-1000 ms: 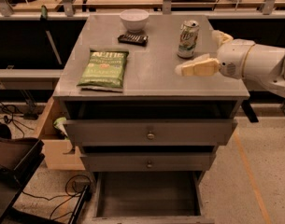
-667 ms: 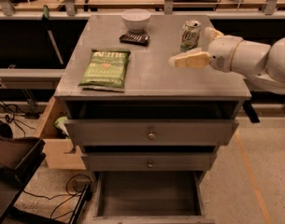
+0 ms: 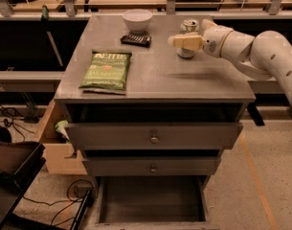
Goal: Place 7up can into bottom drawer
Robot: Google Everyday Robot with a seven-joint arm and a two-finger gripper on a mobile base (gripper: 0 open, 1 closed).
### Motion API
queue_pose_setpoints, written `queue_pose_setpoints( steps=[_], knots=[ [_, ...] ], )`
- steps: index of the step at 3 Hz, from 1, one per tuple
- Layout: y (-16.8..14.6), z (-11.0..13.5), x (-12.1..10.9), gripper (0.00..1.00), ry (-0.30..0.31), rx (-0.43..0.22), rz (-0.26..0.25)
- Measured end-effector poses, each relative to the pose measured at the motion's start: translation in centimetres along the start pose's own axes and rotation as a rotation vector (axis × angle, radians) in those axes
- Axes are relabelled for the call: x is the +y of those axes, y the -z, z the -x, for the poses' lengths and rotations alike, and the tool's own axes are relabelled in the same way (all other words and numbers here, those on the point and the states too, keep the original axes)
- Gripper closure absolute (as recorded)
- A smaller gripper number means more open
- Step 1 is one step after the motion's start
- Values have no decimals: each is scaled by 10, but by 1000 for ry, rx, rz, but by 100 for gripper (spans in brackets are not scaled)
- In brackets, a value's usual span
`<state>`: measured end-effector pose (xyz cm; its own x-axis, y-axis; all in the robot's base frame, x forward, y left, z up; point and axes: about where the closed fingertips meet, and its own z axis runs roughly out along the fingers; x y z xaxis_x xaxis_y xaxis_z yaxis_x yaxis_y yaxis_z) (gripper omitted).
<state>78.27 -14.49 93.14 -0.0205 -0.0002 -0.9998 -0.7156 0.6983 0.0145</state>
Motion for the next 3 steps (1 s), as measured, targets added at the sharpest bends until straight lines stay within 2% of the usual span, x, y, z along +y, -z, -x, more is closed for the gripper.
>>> queue_pose_setpoints(
  steps=[1,2,3],
  knots=[
    [-6,-3,-34,0,-8,28,-46],
    [-5,-2,-40,15,-6,33,-57],
    [-8,-2,-38,38,-7,34,-53]
  ],
)
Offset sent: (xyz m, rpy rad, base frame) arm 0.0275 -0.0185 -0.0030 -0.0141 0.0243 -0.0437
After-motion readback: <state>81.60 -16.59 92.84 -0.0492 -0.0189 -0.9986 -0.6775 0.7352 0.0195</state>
